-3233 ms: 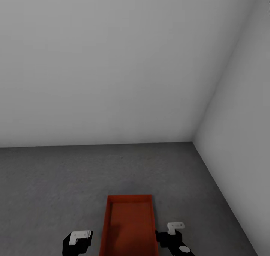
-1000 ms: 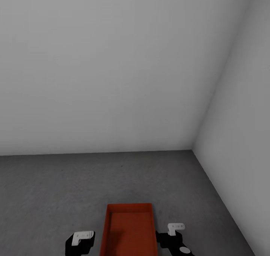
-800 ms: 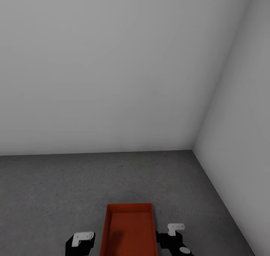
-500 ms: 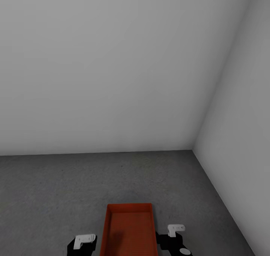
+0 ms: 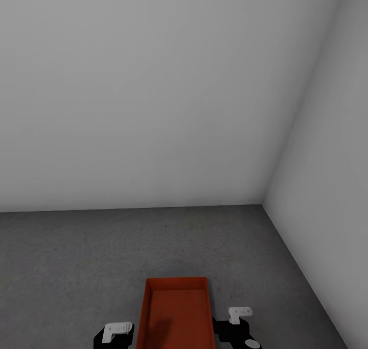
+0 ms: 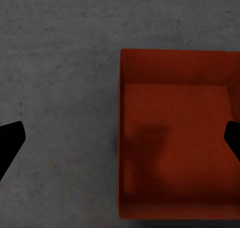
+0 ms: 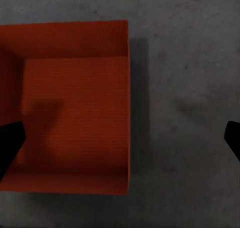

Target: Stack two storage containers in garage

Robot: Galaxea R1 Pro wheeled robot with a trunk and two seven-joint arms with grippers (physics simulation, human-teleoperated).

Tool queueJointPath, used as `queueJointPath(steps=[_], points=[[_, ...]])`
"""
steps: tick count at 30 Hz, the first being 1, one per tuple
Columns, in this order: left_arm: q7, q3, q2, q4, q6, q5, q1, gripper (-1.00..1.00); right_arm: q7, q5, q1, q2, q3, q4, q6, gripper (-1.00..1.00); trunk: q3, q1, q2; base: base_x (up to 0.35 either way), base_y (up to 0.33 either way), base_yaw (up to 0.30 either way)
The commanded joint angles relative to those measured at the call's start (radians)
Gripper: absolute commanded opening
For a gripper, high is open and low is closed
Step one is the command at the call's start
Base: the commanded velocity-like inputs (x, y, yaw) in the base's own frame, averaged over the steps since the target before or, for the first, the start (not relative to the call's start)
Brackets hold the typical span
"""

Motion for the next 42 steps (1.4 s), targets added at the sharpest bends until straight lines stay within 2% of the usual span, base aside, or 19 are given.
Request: queueJointPath(steps=[1,42], points=[[-0.002,0.004,0.0,0.001,-0.003,0.001,-0.001,1.0,-0.002,0.0,-0.001,0.0,0.001,0.001,-0.003,1.0,-0.001,0.0,-0.001,0.0,0.0,0.0],[-0.002,0.004,0.001,0.003,-0.003,0.001,-0.001,1.0,-0.001,0.006,-0.001,0.002,0.003,0.015,-0.003,1.0,-0.001,0.0,-0.001,-0.001,0.0,0.0]])
